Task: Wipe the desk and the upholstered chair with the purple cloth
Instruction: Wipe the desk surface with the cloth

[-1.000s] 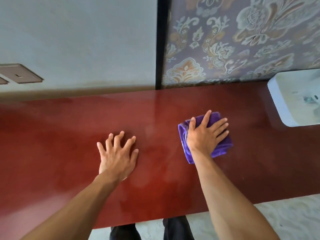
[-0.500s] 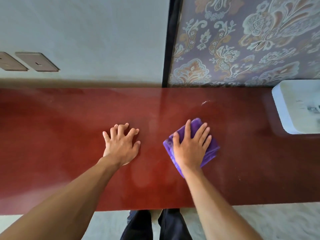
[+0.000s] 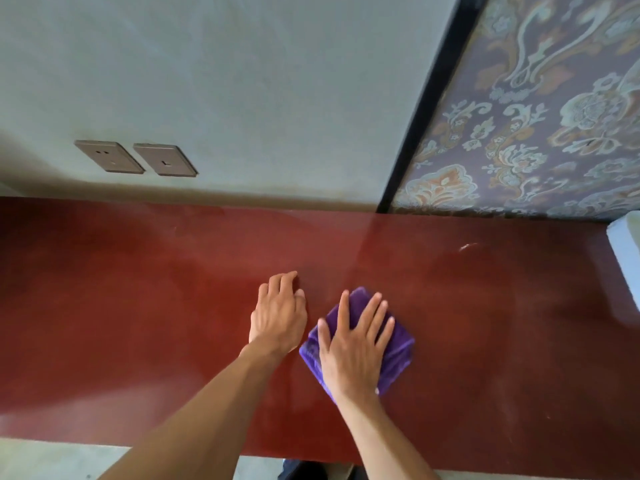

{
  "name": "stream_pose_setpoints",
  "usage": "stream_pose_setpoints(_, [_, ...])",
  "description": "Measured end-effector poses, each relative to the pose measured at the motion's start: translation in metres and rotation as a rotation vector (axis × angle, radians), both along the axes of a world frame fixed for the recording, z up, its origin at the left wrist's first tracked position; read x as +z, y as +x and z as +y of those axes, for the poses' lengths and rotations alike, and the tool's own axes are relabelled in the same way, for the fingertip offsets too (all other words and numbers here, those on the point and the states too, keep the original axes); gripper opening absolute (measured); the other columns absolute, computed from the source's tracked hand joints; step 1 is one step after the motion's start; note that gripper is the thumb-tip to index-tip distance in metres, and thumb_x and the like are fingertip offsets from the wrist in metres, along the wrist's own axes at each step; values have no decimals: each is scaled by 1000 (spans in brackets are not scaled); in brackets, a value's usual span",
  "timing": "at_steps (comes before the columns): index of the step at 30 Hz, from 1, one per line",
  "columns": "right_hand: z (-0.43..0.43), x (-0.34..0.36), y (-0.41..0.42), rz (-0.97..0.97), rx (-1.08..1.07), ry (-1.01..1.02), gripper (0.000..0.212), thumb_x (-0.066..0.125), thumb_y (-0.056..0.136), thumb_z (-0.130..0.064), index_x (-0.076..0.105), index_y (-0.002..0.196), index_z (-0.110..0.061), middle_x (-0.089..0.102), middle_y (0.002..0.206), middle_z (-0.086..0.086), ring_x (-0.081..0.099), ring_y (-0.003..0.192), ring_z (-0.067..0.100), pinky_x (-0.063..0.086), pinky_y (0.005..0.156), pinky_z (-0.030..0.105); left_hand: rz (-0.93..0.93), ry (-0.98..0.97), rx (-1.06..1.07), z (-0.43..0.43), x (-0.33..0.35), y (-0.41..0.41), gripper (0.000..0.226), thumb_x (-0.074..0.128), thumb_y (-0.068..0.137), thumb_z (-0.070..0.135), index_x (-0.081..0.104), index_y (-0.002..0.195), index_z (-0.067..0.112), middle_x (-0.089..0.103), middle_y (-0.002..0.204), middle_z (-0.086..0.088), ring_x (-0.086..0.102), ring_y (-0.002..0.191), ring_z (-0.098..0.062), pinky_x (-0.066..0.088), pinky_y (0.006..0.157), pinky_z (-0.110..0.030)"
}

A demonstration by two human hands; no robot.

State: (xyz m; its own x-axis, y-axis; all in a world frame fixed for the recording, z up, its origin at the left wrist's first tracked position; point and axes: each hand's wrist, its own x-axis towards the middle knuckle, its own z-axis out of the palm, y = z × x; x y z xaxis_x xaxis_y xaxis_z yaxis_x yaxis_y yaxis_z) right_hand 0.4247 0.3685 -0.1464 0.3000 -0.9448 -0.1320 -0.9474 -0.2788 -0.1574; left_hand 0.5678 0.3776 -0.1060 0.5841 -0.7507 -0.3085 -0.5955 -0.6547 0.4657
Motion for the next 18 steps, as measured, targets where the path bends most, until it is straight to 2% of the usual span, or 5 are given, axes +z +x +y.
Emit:
stream_pose_setpoints(3, [-47, 0, 43, -32, -22, -9, 72, 38, 100, -60, 32, 161, -21, 18, 164, 35, 16, 154, 48, 11, 124, 61, -20, -8, 68, 2, -5, 9, 41, 33, 102, 36, 49, 137, 23, 44, 143, 9, 43, 121, -23, 47, 86, -39])
stream_pose_setpoints(6, [-91, -2, 85, -57, -34, -13, 74, 37, 100, -61, 30, 161, -20, 16, 163, 36, 13, 154, 49, 8, 124, 62, -97, 51, -3, -5, -8, 13, 38, 31, 103, 29, 55, 129, 18, 48, 135, 2, 47, 113, -28, 50, 88, -42])
stream_pose_setpoints(11, [-148, -5, 124, -56, 139, -3, 75, 29, 100, -66, 24, 163, -25, 10, 167, 31, 6, 156, 45, 4, 125, 60, -201, 110, -84, -10, -7, 5, 31, 36, 103, 25, 56, 124, 12, 49, 129, -4, 48, 105, -32, 48, 83, -39])
stream_pose_setpoints(14, [-160, -6, 116, -77, 266, -24, 72, 32, 99, -64, 27, 161, -28, 12, 168, 26, 8, 157, 41, 5, 126, 58, -223, 138, -49, -11, -6, 6, 31, 37, 102, 33, 54, 119, 13, 46, 125, -2, 46, 106, -28, 49, 70, -38])
stream_pose_setpoints(18, [-181, -3, 68, -20, 376, -27, 74, 20, 93, -64, 28, 160, -35, 13, 171, 18, 9, 158, 36, 5, 126, 58, -282, 209, -57, -13, -9, 0, 48, 42, 96, 56, 52, 118, 14, 44, 120, -1, 43, 106, -27, 47, 68, -38])
